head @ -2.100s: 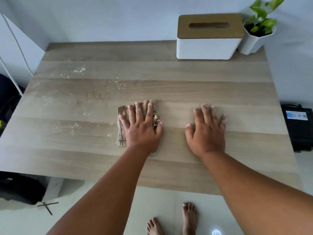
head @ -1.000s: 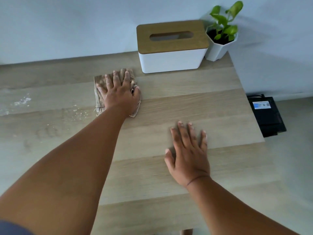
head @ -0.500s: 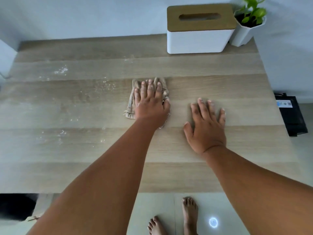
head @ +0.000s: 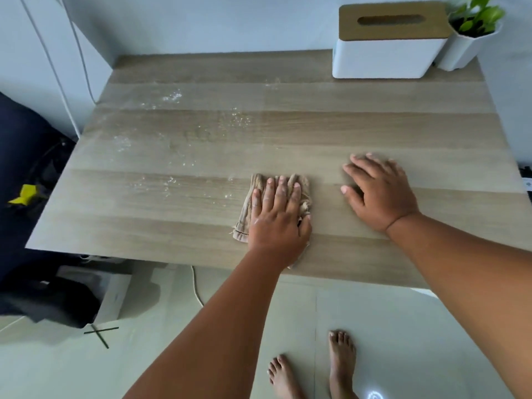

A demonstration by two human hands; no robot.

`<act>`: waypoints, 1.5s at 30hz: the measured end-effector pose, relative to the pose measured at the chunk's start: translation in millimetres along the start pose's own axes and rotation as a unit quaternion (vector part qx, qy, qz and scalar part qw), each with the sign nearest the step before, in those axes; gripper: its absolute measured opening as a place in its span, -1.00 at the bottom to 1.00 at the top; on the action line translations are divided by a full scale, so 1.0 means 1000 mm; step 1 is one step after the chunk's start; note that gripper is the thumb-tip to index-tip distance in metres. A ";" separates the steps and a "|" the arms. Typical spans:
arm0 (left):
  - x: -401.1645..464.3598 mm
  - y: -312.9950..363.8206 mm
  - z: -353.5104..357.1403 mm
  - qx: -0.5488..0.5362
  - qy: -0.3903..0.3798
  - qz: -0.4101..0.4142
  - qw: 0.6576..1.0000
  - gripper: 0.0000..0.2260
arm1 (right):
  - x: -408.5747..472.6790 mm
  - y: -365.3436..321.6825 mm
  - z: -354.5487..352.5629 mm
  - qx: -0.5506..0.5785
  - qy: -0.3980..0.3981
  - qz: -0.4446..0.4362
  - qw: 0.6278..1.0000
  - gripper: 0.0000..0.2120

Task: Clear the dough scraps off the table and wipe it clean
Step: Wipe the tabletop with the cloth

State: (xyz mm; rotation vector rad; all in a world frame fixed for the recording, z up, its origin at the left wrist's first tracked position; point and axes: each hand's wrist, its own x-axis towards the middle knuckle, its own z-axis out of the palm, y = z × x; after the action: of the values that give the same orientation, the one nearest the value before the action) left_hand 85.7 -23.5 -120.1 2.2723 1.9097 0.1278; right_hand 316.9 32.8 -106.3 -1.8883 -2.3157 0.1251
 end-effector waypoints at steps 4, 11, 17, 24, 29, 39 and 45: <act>-0.035 -0.032 -0.003 0.001 0.017 -0.031 0.999 -0.38 | 0.005 -0.015 0.000 0.005 0.020 0.042 0.999 -0.47; -0.058 -0.096 -0.015 0.022 0.005 -0.121 0.992 -0.36 | 0.026 -0.050 0.005 0.016 -0.034 0.158 0.987 -0.52; -0.044 -0.113 -0.022 0.015 -0.006 -0.156 0.988 -0.31 | 0.048 -0.053 0.018 0.019 -0.056 0.160 0.985 -0.46; -0.002 -0.114 -0.026 0.020 -0.007 -0.164 0.986 -0.29 | 0.063 -0.064 0.025 0.013 -0.047 0.179 0.983 -0.34; 0.040 -0.104 -0.025 0.021 -0.002 -0.153 0.988 -0.27 | 0.063 -0.064 0.025 0.006 -0.047 0.185 0.982 -0.32; 0.130 -0.074 -0.019 0.006 0.009 -0.101 0.995 -0.31 | 0.066 -0.060 0.030 -0.021 -0.046 0.178 0.983 -0.26; 0.184 -0.074 -0.024 0.009 0.003 -0.135 0.991 -0.28 | 0.065 -0.062 0.029 -0.019 -0.043 0.175 0.984 -0.26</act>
State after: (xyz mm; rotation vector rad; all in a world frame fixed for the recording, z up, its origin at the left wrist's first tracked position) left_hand 42.5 171.4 -118.6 2.0006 2.2061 0.0817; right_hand 239.0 84.7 -120.5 -2.3353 -2.0248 0.2054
